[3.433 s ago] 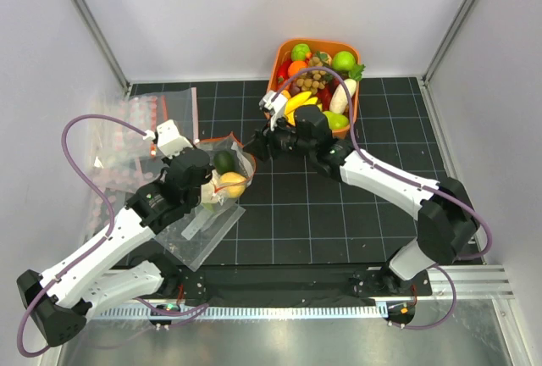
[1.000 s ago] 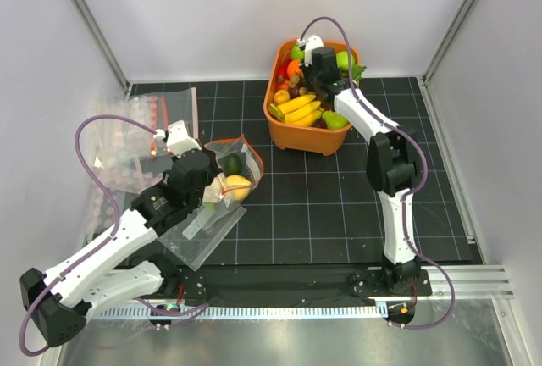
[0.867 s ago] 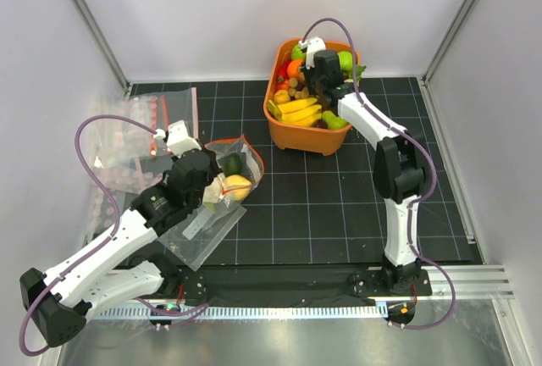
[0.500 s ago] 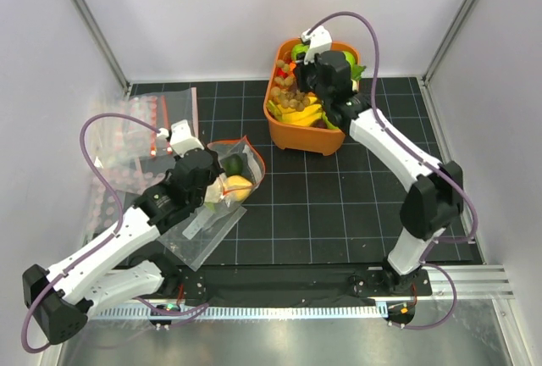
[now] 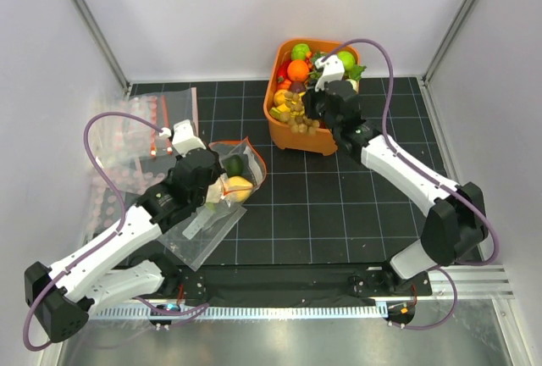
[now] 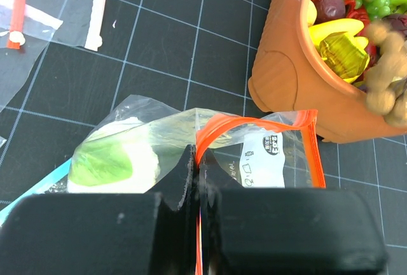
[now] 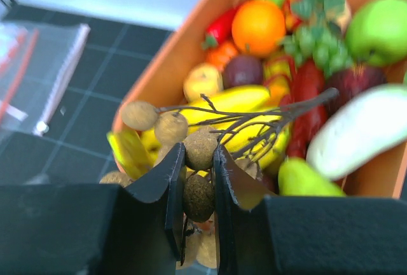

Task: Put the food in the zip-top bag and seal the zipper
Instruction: Pick up the fake fruit from the bin, then place the fake fruit in the zipper food storage bag.

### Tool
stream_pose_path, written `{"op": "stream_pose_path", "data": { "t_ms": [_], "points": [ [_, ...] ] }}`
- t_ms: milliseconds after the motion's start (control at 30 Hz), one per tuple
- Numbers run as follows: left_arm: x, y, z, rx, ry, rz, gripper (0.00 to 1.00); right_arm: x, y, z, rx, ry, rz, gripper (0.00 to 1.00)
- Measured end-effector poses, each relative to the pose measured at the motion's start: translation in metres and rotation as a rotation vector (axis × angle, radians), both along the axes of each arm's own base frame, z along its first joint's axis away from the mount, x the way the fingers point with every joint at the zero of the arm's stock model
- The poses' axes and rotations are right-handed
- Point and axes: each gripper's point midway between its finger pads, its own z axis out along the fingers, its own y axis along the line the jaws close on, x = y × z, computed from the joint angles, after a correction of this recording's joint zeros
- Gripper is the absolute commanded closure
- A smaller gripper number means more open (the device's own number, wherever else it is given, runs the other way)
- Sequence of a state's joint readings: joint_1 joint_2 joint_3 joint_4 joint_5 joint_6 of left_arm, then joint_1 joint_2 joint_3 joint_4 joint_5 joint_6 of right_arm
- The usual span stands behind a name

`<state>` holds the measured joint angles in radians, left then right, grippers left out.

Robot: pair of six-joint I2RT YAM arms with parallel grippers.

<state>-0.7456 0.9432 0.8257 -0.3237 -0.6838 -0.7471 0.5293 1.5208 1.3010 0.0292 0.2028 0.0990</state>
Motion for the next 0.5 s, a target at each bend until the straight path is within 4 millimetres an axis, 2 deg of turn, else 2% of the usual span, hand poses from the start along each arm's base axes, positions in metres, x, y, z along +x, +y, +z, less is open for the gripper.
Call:
{"op": "stream_pose_path", "data": {
  "t_ms": [167,300,367,500],
  "points": [
    [0.0,0.0,0.0,-0.001,0.001,-0.002,1.0,-0.02,-0.014,-0.044,0.017,0.089,-0.043,0.97],
    [0.0,-0.002,0.0,-0.005,0.003,-0.011,0.99,-0.047,-0.029,-0.056,0.078,0.102,-0.07,0.98],
    [-0.001,-0.003,0.0,-0.006,0.003,-0.013,1.0,-0.057,-0.035,-0.05,0.099,0.087,-0.07,0.98],
    [0.0,-0.003,-0.001,-0.002,0.006,-0.014,1.0,-0.074,-0.035,-0.015,0.171,-0.004,-0.012,0.99]
  ]
}}
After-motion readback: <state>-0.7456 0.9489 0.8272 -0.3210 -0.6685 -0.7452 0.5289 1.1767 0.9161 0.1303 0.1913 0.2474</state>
